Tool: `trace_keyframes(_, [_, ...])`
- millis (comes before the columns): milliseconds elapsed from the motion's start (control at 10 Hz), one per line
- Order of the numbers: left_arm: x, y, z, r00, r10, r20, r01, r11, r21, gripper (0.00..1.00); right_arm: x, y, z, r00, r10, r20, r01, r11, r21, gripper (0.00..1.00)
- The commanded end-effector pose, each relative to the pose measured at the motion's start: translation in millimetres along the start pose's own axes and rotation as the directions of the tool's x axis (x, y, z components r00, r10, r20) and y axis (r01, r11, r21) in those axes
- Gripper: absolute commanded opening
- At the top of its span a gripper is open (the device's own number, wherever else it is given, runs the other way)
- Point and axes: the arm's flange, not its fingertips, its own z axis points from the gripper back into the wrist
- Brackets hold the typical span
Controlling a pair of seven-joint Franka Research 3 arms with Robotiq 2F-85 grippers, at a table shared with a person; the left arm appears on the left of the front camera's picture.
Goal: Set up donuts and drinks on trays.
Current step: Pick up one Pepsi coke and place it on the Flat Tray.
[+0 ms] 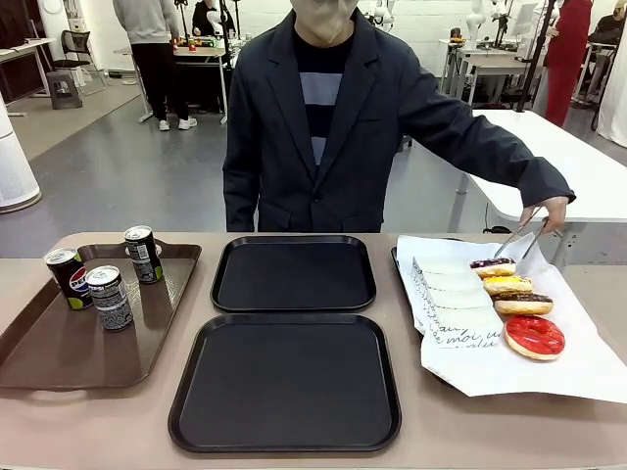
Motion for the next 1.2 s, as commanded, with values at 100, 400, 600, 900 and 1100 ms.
trace_keyframes(100, [4.3,-46.0,-26.6,0.989,-0.098,-0.108,0.117,0.975,0.191,1.00,0.5,-0.7,1.2,1.000,0.015,0.005,-0.015,1.000,0.015,1.00])
trace_keyframes(400, [14.7,-108.0,-74.8,0.962,-0.109,-0.252,0.205,0.895,0.396,1.00,0.5,-0.7,1.2,1.000,0.015,0.005,-0.015,1.000,0.015,1.00])
trace_keyframes(600, [7.1,-118.2,-123.5,0.943,-0.079,-0.323,0.289,0.677,0.677,1.00,0.5,-0.7,1.2,1.000,0.015,0.005,-0.015,1.000,0.015,1.00])
trace_keyframes(900, [-3.5,-101.3,-197.3,0.956,-0.067,-0.287,0.281,0.505,0.816,1.00,0.5,-0.7,1.2,1.000,0.015,0.005,-0.015,1.000,0.015,1.00])
trace_keyframes(1100, [-3.9,-82.9,-233.4,0.955,-0.058,-0.290,0.287,0.420,0.861,1.00,0.5,-0.7,1.2,1.000,0.015,0.005,-0.015,1.000,0.015,1.00])
